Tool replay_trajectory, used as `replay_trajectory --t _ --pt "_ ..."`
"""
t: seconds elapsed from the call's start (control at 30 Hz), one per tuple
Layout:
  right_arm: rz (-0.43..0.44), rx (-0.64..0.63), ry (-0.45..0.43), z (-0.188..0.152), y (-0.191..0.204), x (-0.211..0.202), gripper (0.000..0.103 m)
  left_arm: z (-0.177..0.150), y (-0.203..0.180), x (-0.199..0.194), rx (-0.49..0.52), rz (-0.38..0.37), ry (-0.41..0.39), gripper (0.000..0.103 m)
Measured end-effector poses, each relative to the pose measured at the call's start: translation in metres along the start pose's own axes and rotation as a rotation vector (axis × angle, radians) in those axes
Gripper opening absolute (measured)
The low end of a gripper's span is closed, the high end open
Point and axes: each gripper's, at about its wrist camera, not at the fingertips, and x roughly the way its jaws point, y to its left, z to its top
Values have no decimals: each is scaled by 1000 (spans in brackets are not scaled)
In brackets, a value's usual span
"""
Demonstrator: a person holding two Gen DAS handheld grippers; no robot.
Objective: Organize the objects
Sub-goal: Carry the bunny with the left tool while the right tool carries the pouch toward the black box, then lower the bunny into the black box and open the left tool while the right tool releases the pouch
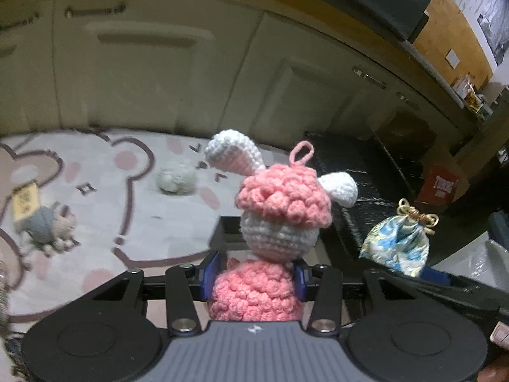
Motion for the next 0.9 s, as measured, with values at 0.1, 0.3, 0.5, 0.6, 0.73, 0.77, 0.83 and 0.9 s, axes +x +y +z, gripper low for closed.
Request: replay_trajectory --t 0.1,0.3,0.5,0.6,0.73,0.77,0.83,0.9 --pt "-8 5 16 -2 -7 7 84 -1 -1 13 -35 -35 27 47" --pt "-15 18 53 -4 -21 23 84 -4 -2 42 -100 -91 74 47" --pt "-14 47 102 -7 -33 41 84 -4 1 69 -148 -100 94 47" --pt "-6 36 129 -10 -33 50 84 -8 1 84 -162 -70 155 47" --pt "-14 -2 159 -12 -29 60 84 -14 3 101 -188 -39 242 47" --pt "-16 -8 169 -13 -29 63 84 -15 5 103 -193 -33 255 47" --pt "-12 -12 180 -13 -29 67 84 -16 6 106 -203 -22 272 47" --pt "-4 -13 196 -14 -29 72 84 -17 7 108 -211 -9 281 48"
